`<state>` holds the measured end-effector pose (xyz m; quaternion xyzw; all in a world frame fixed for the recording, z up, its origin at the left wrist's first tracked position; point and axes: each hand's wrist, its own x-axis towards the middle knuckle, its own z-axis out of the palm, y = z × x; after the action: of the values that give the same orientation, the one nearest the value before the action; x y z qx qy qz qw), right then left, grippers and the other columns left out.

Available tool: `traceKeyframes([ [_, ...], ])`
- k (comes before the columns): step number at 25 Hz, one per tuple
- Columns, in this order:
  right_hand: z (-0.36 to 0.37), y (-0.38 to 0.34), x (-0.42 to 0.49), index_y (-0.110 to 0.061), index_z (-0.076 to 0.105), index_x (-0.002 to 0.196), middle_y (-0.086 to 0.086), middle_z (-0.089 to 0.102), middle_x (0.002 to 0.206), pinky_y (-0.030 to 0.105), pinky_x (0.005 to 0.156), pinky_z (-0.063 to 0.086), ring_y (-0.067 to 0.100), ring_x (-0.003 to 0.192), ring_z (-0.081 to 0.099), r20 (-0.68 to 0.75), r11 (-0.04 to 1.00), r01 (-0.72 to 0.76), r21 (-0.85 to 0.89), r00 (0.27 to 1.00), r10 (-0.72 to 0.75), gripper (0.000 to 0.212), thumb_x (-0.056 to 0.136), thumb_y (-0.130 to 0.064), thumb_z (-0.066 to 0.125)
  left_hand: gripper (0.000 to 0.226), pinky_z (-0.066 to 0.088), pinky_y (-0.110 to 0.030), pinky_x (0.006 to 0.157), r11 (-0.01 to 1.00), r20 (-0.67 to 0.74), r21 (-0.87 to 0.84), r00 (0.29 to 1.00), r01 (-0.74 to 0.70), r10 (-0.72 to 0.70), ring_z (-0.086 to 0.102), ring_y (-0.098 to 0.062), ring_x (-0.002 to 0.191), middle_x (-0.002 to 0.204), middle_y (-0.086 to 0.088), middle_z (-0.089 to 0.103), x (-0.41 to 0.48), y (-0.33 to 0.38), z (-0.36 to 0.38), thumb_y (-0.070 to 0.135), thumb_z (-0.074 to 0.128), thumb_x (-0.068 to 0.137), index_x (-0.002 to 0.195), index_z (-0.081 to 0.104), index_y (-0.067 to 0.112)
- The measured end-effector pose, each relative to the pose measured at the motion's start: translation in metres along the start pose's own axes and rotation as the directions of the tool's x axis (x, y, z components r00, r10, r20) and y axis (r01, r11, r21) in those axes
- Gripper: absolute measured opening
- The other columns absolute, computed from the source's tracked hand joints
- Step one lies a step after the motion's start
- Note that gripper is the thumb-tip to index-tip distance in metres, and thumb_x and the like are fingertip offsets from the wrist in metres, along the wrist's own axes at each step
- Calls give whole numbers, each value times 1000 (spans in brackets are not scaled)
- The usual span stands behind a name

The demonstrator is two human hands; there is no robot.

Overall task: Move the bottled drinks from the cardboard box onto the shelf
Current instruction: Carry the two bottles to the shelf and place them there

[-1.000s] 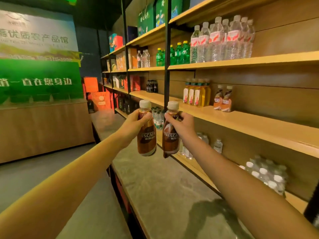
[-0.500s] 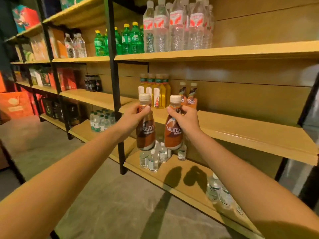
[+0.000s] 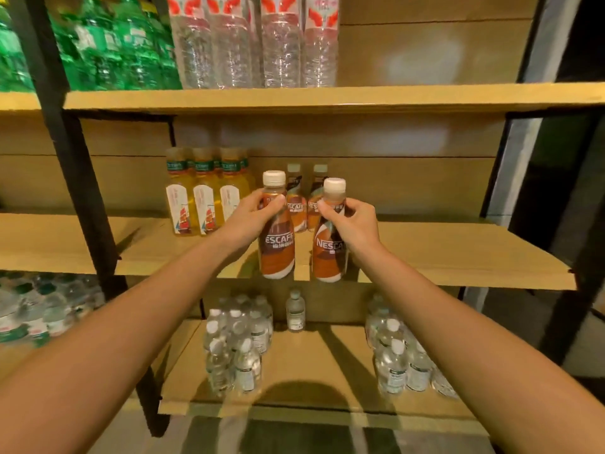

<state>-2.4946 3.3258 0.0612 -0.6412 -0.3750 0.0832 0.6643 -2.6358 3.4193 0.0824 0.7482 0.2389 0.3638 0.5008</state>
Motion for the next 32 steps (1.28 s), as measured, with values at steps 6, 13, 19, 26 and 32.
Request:
traceKeyframes([
  [6, 16, 10, 33, -15, 65, 100, 2, 70, 99, 34, 86, 52, 17, 95, 66, -44, 998, 3, -68, 999, -5, 24, 84, -32, 67, 44, 44, -42, 99, 1000, 53, -27, 999, 4, -3, 54, -25, 118, 131, -6, 55, 47, -21, -2, 32, 48, 95, 136, 40, 19],
  [13, 40, 26, 67, -14, 64, 98, -1, 68, 94, 30, 83, 52, 11, 88, 64, -40, 997, 8, -77, 999, -11, 22, 85, -31, 67, 42, 44, -41, 99, 1000, 112, -9, 994, -4, 5, 54, -23, 117, 129, -6, 56, 92, -38, 5, 31, 48, 95, 135, 40, 18],
  [19, 44, 41, 97, -13, 65, 105, 5, 70, 103, 35, 88, 53, 17, 97, 66, -30, 999, 2, -48, 1000, -3, 27, 84, -29, 68, 46, 44, -41, 100, 1000, 174, 11, 985, -20, 17, 52, -25, 122, 133, -7, 52, 118, -51, 12, 30, 46, 96, 139, 36, 18],
  [26, 33, 53, 85, -16, 43, 135, -4, 56, 123, 28, 91, 45, 10, 110, 54, 123, 998, -42, -50, 991, 48, 61, 83, -41, 65, 66, 36, -39, 104, 1000, 119, -11, 993, 8, -7, 37, -25, 136, 149, -3, 35, 111, -60, 12, 40, 45, 94, 149, 14, 23],
  [32, 24, 92, 67, -20, 54, 117, 1, 65, 116, 38, 91, 50, 19, 103, 61, 189, 668, 48, -742, 972, 140, 58, 78, -63, 59, 109, 32, -51, 109, 757, 124, 652, 979, 43, -163, 42, -27, 131, 145, -5, 43, 85, -116, 5, 92, 37, 58, 142, 36, 22],
])
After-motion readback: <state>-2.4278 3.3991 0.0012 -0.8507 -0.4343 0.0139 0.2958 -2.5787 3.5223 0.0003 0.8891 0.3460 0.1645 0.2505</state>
